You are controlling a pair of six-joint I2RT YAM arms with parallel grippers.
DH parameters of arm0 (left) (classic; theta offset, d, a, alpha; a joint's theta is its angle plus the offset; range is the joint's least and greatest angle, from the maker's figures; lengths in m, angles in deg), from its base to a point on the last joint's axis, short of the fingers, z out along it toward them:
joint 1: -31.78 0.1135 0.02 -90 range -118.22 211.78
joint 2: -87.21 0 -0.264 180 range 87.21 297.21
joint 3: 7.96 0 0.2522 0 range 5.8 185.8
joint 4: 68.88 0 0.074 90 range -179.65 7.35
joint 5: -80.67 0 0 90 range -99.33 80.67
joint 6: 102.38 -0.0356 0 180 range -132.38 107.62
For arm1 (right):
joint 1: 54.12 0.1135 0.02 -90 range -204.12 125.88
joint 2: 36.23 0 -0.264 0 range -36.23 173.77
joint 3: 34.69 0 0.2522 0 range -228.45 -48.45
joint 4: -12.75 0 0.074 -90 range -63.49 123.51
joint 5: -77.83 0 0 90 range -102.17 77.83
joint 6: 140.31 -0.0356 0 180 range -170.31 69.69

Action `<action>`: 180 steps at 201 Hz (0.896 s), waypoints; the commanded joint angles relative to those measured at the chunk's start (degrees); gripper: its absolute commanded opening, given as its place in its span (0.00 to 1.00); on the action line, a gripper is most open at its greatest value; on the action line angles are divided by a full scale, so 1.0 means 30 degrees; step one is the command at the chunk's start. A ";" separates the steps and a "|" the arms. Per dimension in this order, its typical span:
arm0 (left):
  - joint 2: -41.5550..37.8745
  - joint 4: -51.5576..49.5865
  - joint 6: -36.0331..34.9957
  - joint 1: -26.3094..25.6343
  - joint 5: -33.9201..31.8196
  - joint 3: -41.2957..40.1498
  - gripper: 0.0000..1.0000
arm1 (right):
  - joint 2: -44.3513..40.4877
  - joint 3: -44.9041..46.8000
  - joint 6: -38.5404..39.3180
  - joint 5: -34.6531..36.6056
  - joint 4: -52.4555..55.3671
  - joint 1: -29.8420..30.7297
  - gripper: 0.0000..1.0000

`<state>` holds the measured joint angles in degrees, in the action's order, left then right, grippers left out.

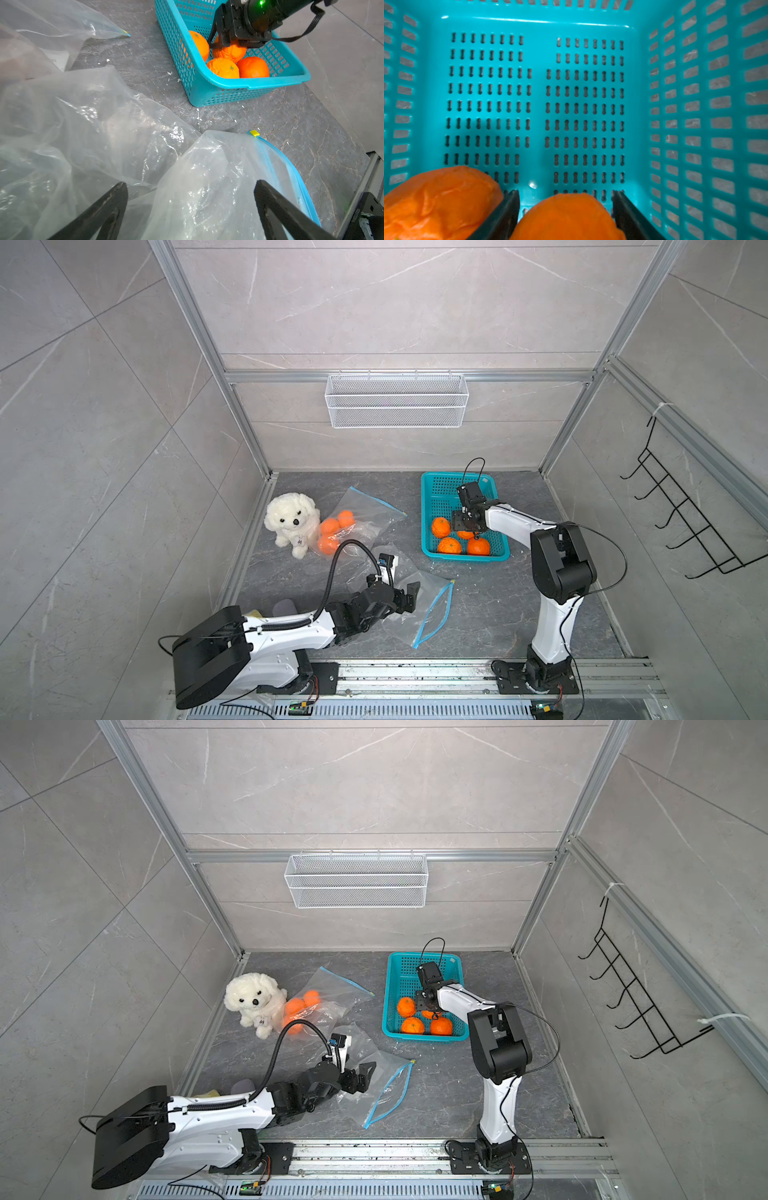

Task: Open the zip-top bag and take out the orange
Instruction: Place the orange in the basket, then move the zipper food storage bag to the center of the board.

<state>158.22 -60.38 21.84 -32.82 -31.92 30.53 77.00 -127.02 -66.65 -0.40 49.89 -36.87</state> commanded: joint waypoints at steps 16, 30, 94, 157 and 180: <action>0.1369 0.1804 -0.0047 -0.0684 -0.1214 0.0548 0.96 | 0.0125 -0.0011 -0.0794 -0.0672 0.0792 -0.0539 0.61; 0.1564 0.2237 0.0237 -0.0692 -0.1084 0.0134 0.96 | 0.0123 -0.0079 -0.0754 -0.0742 0.0922 -0.0560 0.66; 0.2876 0.2139 0.1369 -0.1121 -0.1355 -0.0597 0.96 | -0.0171 -0.0292 -0.0490 -0.1240 0.1095 -0.0581 0.78; 0.5878 0.3020 0.3415 -0.1548 -0.0915 -0.0846 0.96 | -0.2269 0.0391 0.0255 -0.1225 0.0735 -0.0254 0.86; 0.4951 0.0729 0.3490 -0.1552 -0.2041 -0.0409 0.96 | -0.3867 0.1343 0.0483 -0.0778 0.0004 0.0218 0.86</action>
<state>174.46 -52.56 29.58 -37.37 -35.16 28.54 71.58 -125.38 -66.91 -3.98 51.55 -37.92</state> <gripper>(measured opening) 0.962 0.858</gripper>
